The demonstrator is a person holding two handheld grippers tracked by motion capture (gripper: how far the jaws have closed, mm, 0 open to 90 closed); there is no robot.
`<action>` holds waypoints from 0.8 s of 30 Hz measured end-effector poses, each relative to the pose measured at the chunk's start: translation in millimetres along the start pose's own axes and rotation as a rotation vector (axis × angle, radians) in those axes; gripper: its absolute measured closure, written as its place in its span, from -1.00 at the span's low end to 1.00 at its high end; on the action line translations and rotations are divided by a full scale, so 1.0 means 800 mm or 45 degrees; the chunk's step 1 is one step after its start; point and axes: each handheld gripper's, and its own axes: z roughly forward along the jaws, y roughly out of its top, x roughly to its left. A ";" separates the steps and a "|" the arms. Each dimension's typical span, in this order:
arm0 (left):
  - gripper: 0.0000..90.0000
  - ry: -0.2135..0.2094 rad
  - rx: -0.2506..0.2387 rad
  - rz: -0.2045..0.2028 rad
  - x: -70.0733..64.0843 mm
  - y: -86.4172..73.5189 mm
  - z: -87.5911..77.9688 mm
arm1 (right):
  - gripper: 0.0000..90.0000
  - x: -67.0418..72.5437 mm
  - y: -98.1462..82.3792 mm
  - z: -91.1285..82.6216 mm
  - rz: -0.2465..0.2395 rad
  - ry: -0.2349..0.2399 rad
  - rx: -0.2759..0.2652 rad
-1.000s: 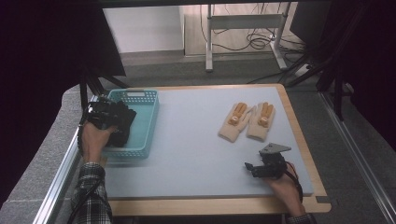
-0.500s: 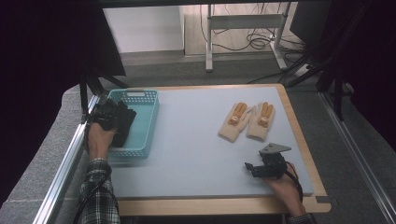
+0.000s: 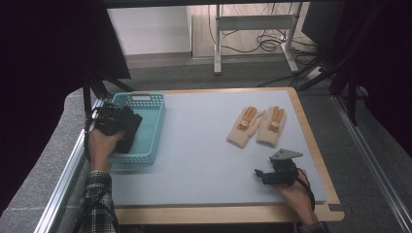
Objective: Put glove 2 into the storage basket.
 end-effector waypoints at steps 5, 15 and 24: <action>-0.56 -0.098 -0.100 0.024 -0.016 -0.008 -0.011 | -0.58 0.000 0.000 0.000 -0.003 -0.002 -0.001; -0.81 -0.220 -0.231 0.114 -0.058 -0.023 -0.037 | -0.58 0.000 0.000 0.000 -0.003 -0.003 -0.001; -0.89 -0.320 -0.329 0.236 -0.112 -0.041 -0.061 | -0.58 0.001 0.000 0.000 0.002 -0.005 -0.002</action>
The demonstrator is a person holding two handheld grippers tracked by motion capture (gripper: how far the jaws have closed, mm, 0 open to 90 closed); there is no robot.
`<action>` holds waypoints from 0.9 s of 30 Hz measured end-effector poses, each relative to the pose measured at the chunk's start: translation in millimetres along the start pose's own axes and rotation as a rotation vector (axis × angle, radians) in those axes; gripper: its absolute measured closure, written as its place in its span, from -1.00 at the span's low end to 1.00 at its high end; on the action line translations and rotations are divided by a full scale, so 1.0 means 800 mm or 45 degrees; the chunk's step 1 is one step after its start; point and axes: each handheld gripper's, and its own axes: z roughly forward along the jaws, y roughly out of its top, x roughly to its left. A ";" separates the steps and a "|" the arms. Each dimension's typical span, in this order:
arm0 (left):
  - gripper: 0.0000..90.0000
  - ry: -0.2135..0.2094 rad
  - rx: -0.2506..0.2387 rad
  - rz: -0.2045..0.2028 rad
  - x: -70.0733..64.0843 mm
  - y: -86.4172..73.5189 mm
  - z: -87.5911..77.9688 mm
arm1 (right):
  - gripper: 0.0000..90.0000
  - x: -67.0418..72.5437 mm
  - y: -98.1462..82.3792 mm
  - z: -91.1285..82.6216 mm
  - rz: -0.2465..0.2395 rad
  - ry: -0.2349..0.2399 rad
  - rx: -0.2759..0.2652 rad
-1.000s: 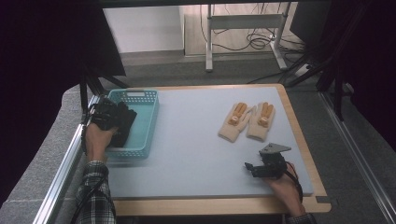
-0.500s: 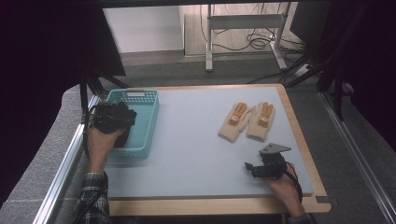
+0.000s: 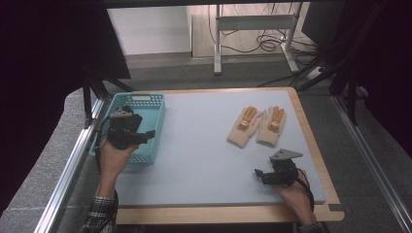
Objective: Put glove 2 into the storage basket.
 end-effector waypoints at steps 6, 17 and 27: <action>-0.93 -0.065 -0.038 0.080 -0.042 -0.007 -0.001 | -0.58 0.000 0.000 0.000 0.004 -0.002 0.001; -0.95 -0.155 -0.023 0.201 -0.107 -0.052 0.030 | -0.59 0.001 0.000 0.000 0.002 -0.005 0.002; -0.95 -0.140 0.054 0.280 -0.142 -0.102 0.069 | -0.57 0.000 0.000 0.000 0.006 -0.002 0.001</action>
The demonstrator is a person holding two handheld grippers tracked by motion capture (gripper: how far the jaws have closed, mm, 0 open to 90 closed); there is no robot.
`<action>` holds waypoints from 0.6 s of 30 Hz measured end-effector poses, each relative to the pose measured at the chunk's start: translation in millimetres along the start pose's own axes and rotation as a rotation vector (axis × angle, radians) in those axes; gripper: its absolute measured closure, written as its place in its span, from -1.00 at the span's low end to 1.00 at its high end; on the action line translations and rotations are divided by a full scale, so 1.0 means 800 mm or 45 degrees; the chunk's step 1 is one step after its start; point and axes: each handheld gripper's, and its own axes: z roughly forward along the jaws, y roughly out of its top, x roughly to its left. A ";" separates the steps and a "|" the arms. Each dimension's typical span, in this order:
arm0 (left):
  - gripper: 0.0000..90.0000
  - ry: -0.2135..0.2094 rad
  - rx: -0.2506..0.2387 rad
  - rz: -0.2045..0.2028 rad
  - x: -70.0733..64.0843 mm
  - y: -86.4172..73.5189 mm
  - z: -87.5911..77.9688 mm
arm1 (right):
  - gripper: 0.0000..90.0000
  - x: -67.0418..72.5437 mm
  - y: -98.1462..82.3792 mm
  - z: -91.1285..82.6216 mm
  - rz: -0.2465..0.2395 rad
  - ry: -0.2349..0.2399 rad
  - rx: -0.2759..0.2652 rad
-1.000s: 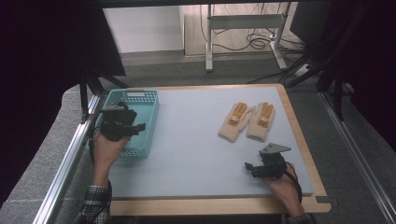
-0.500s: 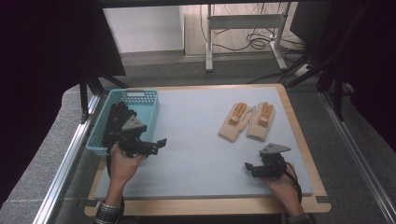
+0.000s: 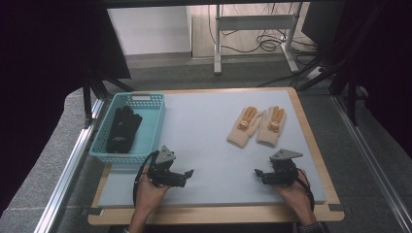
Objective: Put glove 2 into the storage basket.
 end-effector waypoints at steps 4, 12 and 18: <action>-0.96 0.035 0.076 0.018 -0.003 -0.015 0.016 | -0.57 0.000 0.000 0.000 0.004 -0.002 0.000; -0.96 0.099 0.144 0.027 0.002 -0.030 0.025 | -0.35 -0.002 0.001 -0.005 0.029 -0.002 -0.011; -0.95 0.056 0.158 -0.028 0.008 -0.030 0.028 | -0.12 -0.006 0.013 -0.011 0.041 0.020 -0.039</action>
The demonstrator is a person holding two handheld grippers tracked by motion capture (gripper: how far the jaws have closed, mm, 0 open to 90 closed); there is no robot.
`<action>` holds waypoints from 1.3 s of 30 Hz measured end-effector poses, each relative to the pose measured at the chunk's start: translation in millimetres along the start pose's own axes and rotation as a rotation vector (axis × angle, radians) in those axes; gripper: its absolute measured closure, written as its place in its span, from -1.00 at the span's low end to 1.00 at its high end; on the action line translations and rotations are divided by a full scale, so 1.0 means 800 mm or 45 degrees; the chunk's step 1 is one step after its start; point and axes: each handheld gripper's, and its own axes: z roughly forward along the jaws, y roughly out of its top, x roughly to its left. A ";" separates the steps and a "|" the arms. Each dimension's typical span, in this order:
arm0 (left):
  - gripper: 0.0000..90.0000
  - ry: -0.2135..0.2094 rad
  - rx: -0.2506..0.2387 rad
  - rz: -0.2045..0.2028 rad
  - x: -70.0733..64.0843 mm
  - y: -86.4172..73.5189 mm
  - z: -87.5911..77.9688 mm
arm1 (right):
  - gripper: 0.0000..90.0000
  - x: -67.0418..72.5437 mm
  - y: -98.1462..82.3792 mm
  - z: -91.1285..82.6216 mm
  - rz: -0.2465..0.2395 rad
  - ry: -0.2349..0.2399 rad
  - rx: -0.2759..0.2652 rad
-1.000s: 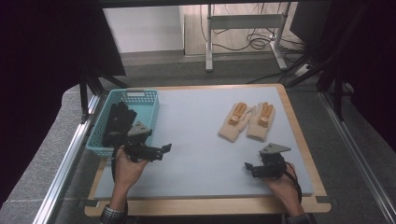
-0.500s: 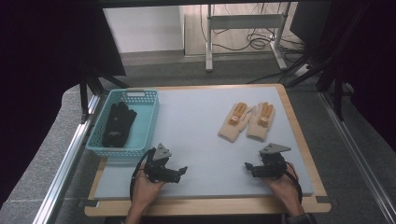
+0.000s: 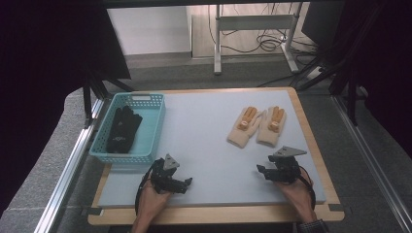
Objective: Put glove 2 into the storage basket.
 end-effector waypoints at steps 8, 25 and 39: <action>-0.95 0.003 0.003 0.006 0.000 0.000 0.000 | 0.25 -0.017 0.041 0.009 0.002 0.012 -0.016; -0.95 0.002 0.000 0.004 0.000 0.000 0.000 | 0.33 -0.068 0.110 0.077 0.092 -0.110 -0.009; -0.95 0.002 0.000 0.004 0.000 0.000 0.000 | 0.78 -0.065 0.104 0.129 0.203 -0.131 0.050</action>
